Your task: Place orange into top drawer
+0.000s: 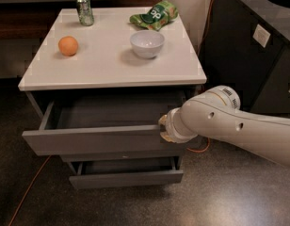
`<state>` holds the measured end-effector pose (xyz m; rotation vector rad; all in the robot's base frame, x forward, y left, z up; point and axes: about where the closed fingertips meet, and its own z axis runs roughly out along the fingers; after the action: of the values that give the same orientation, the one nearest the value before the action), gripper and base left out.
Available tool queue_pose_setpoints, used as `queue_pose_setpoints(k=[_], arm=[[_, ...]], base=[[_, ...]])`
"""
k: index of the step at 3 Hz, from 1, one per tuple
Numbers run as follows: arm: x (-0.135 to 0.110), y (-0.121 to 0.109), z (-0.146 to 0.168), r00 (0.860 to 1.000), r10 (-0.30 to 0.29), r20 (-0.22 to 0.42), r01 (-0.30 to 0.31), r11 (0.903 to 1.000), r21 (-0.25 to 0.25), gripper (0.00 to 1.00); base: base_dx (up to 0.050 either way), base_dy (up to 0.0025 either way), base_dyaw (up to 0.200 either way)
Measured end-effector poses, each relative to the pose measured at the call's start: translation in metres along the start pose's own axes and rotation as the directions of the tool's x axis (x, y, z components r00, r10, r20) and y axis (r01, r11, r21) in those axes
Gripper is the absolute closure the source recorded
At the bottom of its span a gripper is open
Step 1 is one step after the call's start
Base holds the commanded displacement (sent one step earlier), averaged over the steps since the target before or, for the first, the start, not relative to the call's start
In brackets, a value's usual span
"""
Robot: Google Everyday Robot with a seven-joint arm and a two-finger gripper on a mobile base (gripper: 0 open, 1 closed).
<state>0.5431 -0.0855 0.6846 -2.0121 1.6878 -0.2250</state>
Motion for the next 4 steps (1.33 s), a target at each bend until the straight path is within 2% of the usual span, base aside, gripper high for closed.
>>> queue_pose_setpoints(k=[1, 2, 3, 4], arm=[[-0.008, 0.021, -0.006, 1.000, -0.011, 0.022, 0.011, 0.9999, -0.002, 1.00], [-0.008, 0.021, -0.006, 1.000, -0.011, 0.022, 0.011, 0.9999, -0.002, 1.00], [-0.016, 0.040, -0.012, 0.999, -0.018, 0.045, 0.019, 0.9998, -0.007, 1.00], [-0.016, 0.040, -0.013, 0.999, -0.018, 0.045, 0.019, 0.9998, -0.007, 1.00]], base=[[0.000, 0.00000, 0.000], [0.000, 0.00000, 0.000], [0.000, 0.00000, 0.000], [0.000, 0.00000, 0.000]])
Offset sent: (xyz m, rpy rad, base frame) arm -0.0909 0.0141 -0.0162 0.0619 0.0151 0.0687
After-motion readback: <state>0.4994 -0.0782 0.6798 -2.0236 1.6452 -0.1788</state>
